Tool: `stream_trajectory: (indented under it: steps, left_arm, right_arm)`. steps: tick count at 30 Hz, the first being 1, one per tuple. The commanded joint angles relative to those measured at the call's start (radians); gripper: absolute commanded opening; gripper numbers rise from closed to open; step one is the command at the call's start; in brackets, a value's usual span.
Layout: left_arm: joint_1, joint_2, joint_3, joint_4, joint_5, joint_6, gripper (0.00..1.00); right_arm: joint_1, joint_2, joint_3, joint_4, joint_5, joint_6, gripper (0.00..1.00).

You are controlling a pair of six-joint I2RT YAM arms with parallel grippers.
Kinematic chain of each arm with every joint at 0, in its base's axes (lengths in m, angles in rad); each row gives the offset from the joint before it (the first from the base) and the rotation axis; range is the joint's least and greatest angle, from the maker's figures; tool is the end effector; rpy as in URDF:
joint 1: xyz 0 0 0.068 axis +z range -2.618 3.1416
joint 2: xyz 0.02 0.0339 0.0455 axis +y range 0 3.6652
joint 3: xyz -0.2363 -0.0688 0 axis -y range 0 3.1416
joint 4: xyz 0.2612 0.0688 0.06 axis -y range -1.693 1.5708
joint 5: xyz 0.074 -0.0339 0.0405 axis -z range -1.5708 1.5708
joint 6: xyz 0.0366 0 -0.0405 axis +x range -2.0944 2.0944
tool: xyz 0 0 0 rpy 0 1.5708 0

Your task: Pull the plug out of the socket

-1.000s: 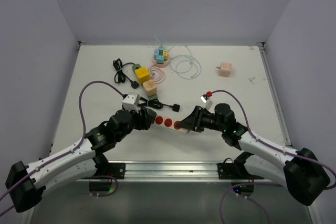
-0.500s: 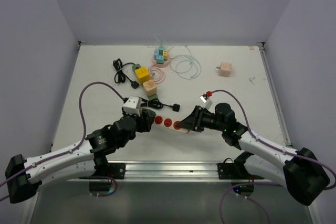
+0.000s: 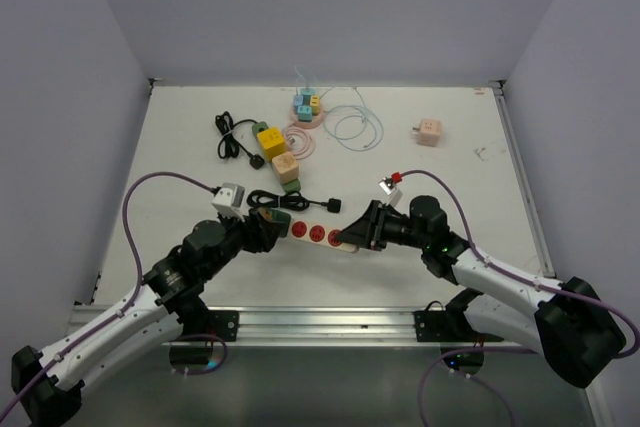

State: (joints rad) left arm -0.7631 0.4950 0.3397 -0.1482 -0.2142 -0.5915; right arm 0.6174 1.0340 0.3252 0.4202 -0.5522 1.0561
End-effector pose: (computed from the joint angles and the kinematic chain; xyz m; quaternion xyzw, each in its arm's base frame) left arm 0.1385 -0.1217 0.2118 0.0056 0.8037 -0.3018 0.5127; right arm 0.1824 0.1530 0.1622 0.0087 0.7881 0.5736 0.2233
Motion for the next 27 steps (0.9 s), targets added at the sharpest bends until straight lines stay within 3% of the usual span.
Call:
stream_trajectory:
  steps: [1,9,15,18,23,27]
  left_arm:
    - [0.053,0.005,0.038,0.078,-0.159,0.044,0.00]
    - [0.027,0.145,0.094,0.120,-0.197,0.143,0.00]
    - [-0.203,0.279,0.151,0.099,-0.430,0.173,0.00]
    - [-0.249,0.321,0.170,0.081,-0.482,0.157,0.00]
    - [-0.252,0.216,0.128,0.082,-0.511,0.107,0.00]
    - [-0.139,0.084,0.091,0.064,-0.354,0.075,0.00]
  right_arm:
    - [-0.059,0.005,-0.031,-0.138,0.080,-0.027,0.00]
    - [-0.058,-0.006,-0.017,-0.169,0.095,-0.033,0.00]
    - [-0.056,0.020,-0.014,-0.149,0.095,-0.027,0.00]
    - [-0.057,0.026,-0.014,-0.141,0.094,-0.024,0.00]
    - [-0.056,0.020,-0.018,-0.153,0.097,-0.030,0.00]
    - [-0.065,0.018,-0.034,-0.141,0.089,-0.027,0.00]
